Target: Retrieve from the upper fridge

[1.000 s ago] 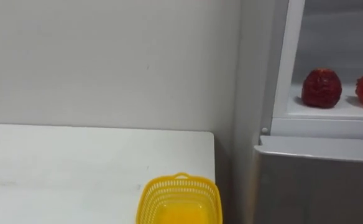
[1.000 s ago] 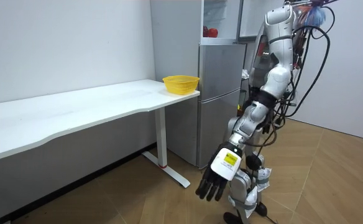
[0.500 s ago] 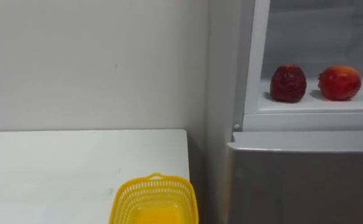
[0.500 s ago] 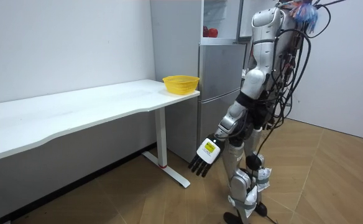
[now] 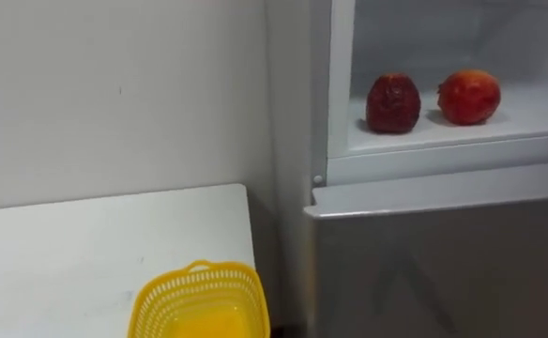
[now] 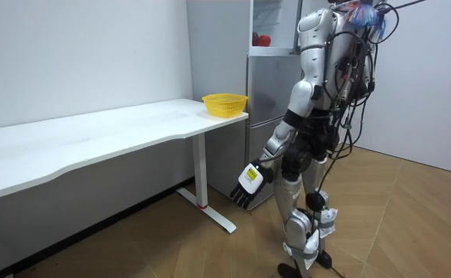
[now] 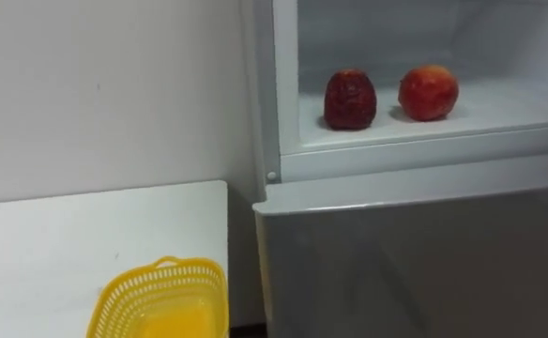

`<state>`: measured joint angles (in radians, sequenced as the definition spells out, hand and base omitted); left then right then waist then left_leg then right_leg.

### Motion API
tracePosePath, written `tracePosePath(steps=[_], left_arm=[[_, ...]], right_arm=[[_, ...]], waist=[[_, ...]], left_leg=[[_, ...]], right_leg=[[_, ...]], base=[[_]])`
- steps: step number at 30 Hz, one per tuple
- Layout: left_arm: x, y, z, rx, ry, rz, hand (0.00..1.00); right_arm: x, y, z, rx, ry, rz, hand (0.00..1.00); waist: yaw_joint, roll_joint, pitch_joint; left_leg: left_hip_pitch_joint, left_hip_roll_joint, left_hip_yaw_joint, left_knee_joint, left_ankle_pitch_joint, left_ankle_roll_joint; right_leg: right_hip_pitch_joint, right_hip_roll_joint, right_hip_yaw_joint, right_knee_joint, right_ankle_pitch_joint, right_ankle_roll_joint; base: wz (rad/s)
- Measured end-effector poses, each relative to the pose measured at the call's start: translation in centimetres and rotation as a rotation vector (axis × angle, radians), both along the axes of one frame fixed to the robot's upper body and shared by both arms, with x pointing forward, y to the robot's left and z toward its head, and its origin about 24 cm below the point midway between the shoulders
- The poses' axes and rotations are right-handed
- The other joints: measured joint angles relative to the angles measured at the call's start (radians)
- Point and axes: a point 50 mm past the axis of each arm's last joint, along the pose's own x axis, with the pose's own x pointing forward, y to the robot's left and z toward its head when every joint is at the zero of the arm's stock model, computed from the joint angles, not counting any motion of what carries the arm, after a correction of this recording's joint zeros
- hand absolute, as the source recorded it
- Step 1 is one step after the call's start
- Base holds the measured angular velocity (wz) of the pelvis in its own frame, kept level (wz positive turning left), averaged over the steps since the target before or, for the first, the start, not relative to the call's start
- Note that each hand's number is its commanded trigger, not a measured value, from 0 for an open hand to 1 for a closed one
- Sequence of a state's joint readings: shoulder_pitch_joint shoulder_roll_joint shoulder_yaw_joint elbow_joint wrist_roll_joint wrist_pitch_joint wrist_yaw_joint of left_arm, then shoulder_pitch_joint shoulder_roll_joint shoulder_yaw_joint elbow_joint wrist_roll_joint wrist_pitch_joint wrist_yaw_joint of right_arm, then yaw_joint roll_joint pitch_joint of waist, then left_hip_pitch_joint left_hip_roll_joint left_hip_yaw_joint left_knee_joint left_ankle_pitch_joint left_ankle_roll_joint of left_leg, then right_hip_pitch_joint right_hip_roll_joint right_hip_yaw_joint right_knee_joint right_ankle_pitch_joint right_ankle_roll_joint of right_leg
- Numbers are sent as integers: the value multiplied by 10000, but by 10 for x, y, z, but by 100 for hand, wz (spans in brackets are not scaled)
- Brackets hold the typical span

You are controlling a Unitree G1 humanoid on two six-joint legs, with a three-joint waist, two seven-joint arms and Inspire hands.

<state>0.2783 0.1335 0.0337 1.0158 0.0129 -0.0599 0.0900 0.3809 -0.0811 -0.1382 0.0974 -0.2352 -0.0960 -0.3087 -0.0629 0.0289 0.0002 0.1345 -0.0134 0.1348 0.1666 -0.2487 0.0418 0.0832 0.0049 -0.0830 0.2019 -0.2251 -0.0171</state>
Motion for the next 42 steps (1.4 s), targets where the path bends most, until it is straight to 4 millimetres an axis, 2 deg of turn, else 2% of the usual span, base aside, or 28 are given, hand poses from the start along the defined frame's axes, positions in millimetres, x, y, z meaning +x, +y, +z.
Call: tracePosePath(steps=[1,4,8,10,15,19,22,26,31,34,35,37,38,42], left_arm=[[-2,-1,0,-9,-57,-62,0],[-4,0,1,28,-182,-133,0],[-6,1,1,49,-210,-353,0],[-6,0,0,40,-166,-470,0],[-10,-1,-1,84,46,-718,0],[-23,1,-3,164,783,-1189,0],[-30,2,-4,184,1254,-1611,0],[-35,-2,-6,15,1702,-2025,0],[-29,-2,-8,-83,1848,-2193,0],[-25,-2,-8,-154,1802,-2227,0],[-24,-2,-8,-153,1783,-2238,0],[-23,-1,-8,-134,1768,-2279,0],[-22,0,-7,-131,1772,-2344,0],[-24,-2,-8,-317,1992,-2834,0]], right_arm=[[5,2,15,-283,-835,80,0],[14,8,43,-903,-2406,203,0],[20,19,69,-1385,-3867,444,0],[22,28,86,-1532,-4817,666,0],[31,42,116,-1931,-6505,1235,0],[36,48,142,-2067,-7948,1443,0],[34,52,151,-1981,-8517,1543,0],[35,57,151,-1676,-8577,1731,0],[42,62,155,-142,-8897,1941,0],[44,62,155,-56,-8944,1986,0],[45,62,157,-57,-9012,2019,0],[48,62,160,-112,-9152,2092,0],[48,62,160,-140,-9177,2106,0],[51,62,164,-288,-9211,2430,0]], waist=[[-17,-62,-4],[-35,-120,-23],[14,-79,-75],[139,-12,-68],[185,95,-64],[285,38,-48],[318,52,-46],[429,-4,-51],[464,-120,-72],[475,-169,-73],[468,-186,-64],[438,-251,23],[443,-262,40],[453,-296,38]], left_leg=[[-1,-3,2,0,0,0],[-5,-1,30,5,-1,0],[-43,4,108,7,-1,1],[-174,10,137,16,-1,2],[-224,14,124,13,-2,5],[-195,23,119,17,-2,4],[-198,21,118,17,-2,4],[-203,15,122,22,-2,4],[-214,14,93,17,-1,5],[-199,15,41,36,0,5],[-198,16,25,59,-1,5],[-195,19,-39,140,-1,6],[-196,21,-53,155,-1,6],[-187,45,-71,157,-2,6]], right_leg=[[22,5,-3,-4,0,0],[14,5,3,-17,3,-3],[-134,3,33,61,21,10],[-215,0,51,182,33,11],[-297,16,2,296,42,-1],[-303,37,-2,354,50,-15],[-300,33,-9,352,52,-18],[-299,26,-10,351,53,-20],[-282,31,-9,324,53,-20],[-258,25,-34,326,53,-20],[-249,17,-49,326,53,-20],[-172,-12,-120,304,53,-19],[-153,-19,-138,284,53,-19],[-130,-25,-238,204,73,-16]], base=[[0],[0],[-7],[-6],[1],[0],[0],[0],[0],[0],[0],[7],[10],[6]])
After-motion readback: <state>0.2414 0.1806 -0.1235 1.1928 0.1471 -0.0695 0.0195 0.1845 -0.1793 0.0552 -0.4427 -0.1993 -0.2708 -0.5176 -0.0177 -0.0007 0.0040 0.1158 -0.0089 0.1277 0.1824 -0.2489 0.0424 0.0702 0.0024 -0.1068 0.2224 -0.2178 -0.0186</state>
